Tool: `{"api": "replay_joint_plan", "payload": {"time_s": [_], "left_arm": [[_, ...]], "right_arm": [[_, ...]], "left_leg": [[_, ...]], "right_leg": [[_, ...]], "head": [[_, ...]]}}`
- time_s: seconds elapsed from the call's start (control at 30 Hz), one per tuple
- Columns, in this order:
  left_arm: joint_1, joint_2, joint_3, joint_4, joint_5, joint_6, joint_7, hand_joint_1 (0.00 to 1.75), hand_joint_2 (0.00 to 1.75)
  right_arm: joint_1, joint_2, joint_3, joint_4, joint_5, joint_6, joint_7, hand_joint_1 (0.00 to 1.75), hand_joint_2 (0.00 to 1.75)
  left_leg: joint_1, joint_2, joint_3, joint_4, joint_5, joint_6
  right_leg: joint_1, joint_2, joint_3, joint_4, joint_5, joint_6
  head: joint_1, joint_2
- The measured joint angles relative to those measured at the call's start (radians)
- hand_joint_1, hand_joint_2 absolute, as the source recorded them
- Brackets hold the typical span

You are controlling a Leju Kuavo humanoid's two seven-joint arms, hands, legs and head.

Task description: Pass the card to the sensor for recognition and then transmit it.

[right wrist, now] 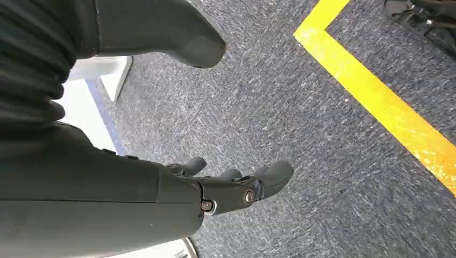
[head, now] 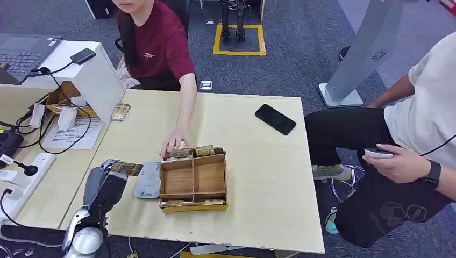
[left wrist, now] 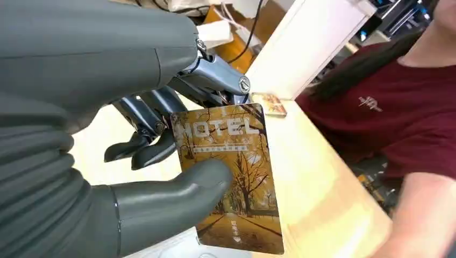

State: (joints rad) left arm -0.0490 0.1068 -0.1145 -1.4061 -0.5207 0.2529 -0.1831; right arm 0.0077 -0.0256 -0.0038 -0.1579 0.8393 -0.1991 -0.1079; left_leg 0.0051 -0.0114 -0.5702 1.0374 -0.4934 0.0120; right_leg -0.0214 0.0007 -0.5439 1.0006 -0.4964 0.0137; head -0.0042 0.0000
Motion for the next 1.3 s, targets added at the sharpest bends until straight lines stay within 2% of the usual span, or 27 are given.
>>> {"api": "replay_joint_plan", "payload": {"time_s": [0.37, 0.67, 1.3], "left_arm": [[-0.035, -0.019, -0.011, 0.108, -0.083, 0.008, 0.059, 1.75, 1.75], [-0.052, -0.027, -0.016, 0.167, -0.103, 0.007, 0.066, 1.75, 1.75], [-0.063, -0.04, -0.017, 0.224, -0.182, 0.029, 0.084, 1.75, 1.75]], "right_arm": [[-0.001, 0.004, 0.0, 0.0, 0.009, 0.002, 0.002, 0.0, 1.75], [0.0, 0.007, 0.0, 0.0, 0.017, 0.01, 0.002, 0.0, 1.75], [-0.001, 0.008, 0.0, 0.0, 0.029, 0.011, 0.003, 0.0, 1.75]], "left_leg": [[0.0, 0.0, 0.0, 0.0, 0.0, 0.0], [0.0, 0.0, 0.0, 0.0, 0.0, 0.0], [0.0, 0.0, 0.001, 0.0, 0.0, 0.0]], "right_leg": [[0.0, 0.0, 0.0, 0.0, 0.0, 0.0], [0.0, 0.0, 0.0, 0.0, 0.0, 0.0], [0.0, 0.0, 0.002, 0.0, 0.0, 0.0]], "head": [[0.0, 0.0], [0.0, 0.0], [0.0, 0.0]]}}
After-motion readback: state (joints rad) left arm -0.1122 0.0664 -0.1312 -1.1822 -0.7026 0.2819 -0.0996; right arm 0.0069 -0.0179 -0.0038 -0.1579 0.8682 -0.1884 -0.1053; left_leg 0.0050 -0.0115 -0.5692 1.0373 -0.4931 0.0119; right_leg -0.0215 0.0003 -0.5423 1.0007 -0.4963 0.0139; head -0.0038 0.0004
